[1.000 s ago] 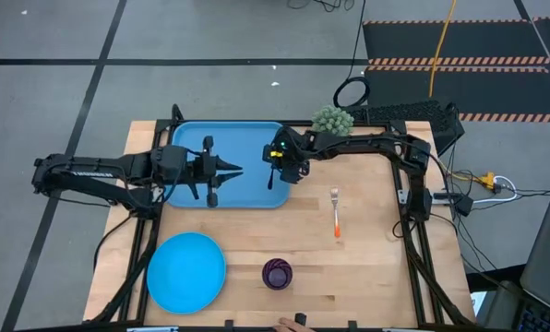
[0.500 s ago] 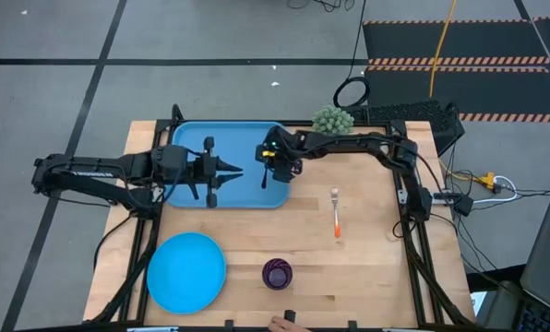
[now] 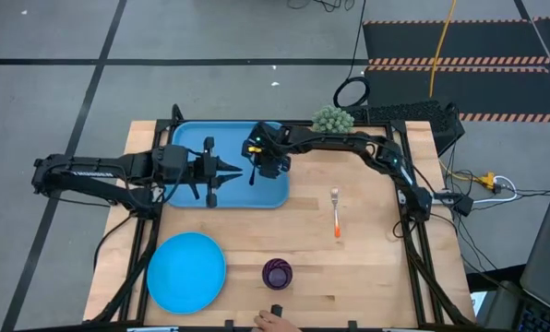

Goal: Pick and place plate/cup/fork/spoon on tray
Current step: Put the black spoon onto the right side of the blue plastic serving tray

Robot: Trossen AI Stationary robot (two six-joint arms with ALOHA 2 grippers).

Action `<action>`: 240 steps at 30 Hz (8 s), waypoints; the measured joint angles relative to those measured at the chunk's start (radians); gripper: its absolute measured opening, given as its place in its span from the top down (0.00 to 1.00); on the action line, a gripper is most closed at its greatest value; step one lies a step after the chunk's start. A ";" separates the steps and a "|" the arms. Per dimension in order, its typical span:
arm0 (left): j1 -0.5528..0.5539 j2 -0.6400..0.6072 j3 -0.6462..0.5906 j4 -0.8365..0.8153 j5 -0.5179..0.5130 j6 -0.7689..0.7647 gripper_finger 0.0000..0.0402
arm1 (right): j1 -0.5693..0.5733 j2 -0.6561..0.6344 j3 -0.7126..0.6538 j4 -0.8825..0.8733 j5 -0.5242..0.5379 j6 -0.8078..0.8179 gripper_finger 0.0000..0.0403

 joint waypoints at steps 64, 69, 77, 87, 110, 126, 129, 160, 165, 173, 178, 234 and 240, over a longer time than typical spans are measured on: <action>-0.001 -0.050 0.000 -0.065 -0.001 -0.007 0.86 | 0.022 0.097 0.083 -0.291 0.217 0.008 0.90; -0.001 -0.050 0.000 -0.073 -0.001 -0.007 0.86 | 0.022 0.097 0.083 -0.290 0.217 0.005 0.87; -0.001 -0.050 0.000 -0.077 -0.001 -0.007 0.86 | 0.038 0.074 0.082 -0.235 0.335 0.173 0.84; -0.009 -0.050 0.000 -0.081 0.001 -0.008 0.86 | 0.095 -0.017 0.083 -0.233 0.440 0.544 0.85; -0.051 -0.051 0.000 -0.126 0.026 0.001 0.86 | 0.064 -0.037 -0.060 0.009 0.287 2.198 0.76; -0.069 -0.118 0.000 -0.043 0.027 0.050 0.86 | 0.048 -0.036 -0.156 0.024 0.294 2.294 0.75; -0.069 -0.125 0.000 -0.043 0.041 0.063 0.86 | 0.045 -0.036 -0.156 0.025 0.294 2.301 0.75; -0.069 -0.126 0.000 -0.049 0.043 0.079 0.86 | 0.087 -0.036 -0.167 -0.037 0.319 2.437 0.75; -0.069 -0.126 0.000 -0.052 0.043 0.077 0.86 | 0.080 -0.036 -0.171 -0.024 0.317 2.467 0.75; -0.069 -0.126 0.000 -0.059 0.043 0.075 0.86 | 0.077 -0.036 -0.171 0.009 0.341 2.474 0.75; -0.069 -0.125 0.000 -0.075 0.043 0.082 0.86 | 0.092 -0.037 -0.171 0.042 0.341 2.423 0.75; -0.068 -0.125 0.000 -0.110 0.041 0.085 0.86 | 0.191 -0.044 -0.297 0.220 0.294 1.933 0.75; -0.068 -0.125 0.000 -0.110 0.042 0.085 0.86 | 0.191 -0.044 -0.297 0.201 0.293 1.933 0.75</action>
